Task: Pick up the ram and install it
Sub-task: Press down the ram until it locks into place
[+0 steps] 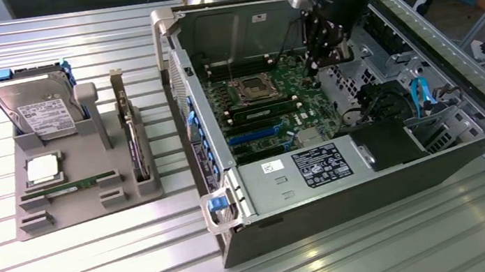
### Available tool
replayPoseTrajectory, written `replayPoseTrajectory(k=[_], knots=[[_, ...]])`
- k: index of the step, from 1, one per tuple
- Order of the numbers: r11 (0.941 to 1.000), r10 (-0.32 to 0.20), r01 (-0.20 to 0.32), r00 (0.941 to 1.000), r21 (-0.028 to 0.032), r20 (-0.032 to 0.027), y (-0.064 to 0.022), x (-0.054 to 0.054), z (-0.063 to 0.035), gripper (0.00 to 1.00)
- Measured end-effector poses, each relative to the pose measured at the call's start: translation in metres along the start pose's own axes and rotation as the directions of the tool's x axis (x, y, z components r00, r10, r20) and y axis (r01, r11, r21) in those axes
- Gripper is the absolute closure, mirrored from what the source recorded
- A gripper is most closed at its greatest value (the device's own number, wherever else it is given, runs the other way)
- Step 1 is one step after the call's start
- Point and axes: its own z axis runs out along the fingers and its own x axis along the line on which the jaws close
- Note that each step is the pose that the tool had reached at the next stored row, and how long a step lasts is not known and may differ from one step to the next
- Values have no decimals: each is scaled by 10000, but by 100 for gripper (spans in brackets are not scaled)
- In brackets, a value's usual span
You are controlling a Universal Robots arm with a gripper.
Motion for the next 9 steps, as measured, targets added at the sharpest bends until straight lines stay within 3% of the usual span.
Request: replayPoseTrajectory(k=[9], knots=[[10000, 0, 0, 10000, 0, 0, 5, 6, 157, 90]])
